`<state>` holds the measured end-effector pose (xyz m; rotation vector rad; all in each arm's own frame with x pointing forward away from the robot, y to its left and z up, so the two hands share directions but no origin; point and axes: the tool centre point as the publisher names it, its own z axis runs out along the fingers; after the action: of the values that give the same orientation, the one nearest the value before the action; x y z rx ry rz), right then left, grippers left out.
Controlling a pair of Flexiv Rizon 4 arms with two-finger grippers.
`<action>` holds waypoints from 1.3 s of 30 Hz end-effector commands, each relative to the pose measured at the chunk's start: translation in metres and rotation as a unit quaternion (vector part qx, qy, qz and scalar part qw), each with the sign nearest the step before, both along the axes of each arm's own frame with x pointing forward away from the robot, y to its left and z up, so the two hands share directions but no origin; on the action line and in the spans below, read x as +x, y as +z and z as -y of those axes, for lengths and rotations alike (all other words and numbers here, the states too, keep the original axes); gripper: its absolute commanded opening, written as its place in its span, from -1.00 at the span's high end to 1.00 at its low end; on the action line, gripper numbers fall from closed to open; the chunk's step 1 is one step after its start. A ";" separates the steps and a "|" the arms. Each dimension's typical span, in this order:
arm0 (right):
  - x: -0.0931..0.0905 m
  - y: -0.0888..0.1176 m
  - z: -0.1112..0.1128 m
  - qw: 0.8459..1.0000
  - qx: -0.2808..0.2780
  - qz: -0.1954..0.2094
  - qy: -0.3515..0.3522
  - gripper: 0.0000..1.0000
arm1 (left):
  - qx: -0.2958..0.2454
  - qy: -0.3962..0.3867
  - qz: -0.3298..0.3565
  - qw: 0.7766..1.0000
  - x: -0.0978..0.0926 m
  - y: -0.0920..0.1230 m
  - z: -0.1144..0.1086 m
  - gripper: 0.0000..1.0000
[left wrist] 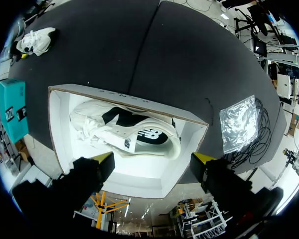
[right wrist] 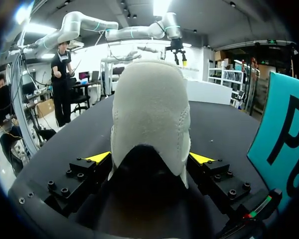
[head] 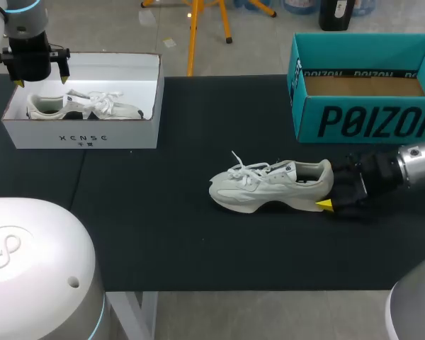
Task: Take the shoe out of the shoebox, open the shoe tongue, remove and reinsert the insole, then place the shoe into the shoebox
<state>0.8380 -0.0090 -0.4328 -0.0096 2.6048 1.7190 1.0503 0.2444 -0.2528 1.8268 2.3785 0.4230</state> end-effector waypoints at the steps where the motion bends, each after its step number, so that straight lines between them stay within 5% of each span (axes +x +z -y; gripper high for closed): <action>1: 0.002 -0.003 -0.001 1.000 0.002 0.000 -0.002 -1.00 | 0.001 0.001 -0.001 1.000 0.001 0.000 0.000 -1.00; 2: 0.002 -0.003 -0.001 1.000 0.007 0.002 0.000 -0.97 | 0.001 0.001 -0.001 1.000 0.001 0.000 0.000 -1.00; 3: 0.002 -0.003 -0.002 1.000 0.011 0.006 -0.003 1.00 | 0.001 0.001 -0.001 1.000 0.001 0.000 0.000 -1.00; 21: 0.002 -0.001 -0.004 1.000 0.015 0.015 0.003 1.00 | 0.001 0.001 -0.001 1.000 0.001 0.000 0.000 -1.00; 32: 0.002 -0.001 -0.004 1.000 0.015 0.015 0.003 1.00 | -0.021 0.010 -0.047 0.999 -0.045 -0.002 0.140 -1.00; 37: 0.002 -0.001 -0.004 1.000 0.015 0.015 0.003 1.00 | -0.039 0.110 -0.077 0.990 -0.067 0.001 0.182 -1.00; 39: 0.002 -0.001 -0.004 1.000 0.015 0.015 0.003 1.00 | -0.015 0.208 -0.083 0.975 -0.077 -0.001 0.199 -1.00</action>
<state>0.8398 -0.0080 -0.4322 -0.0445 2.5583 1.7486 0.9790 0.0688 -0.2555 1.6416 2.6035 0.1522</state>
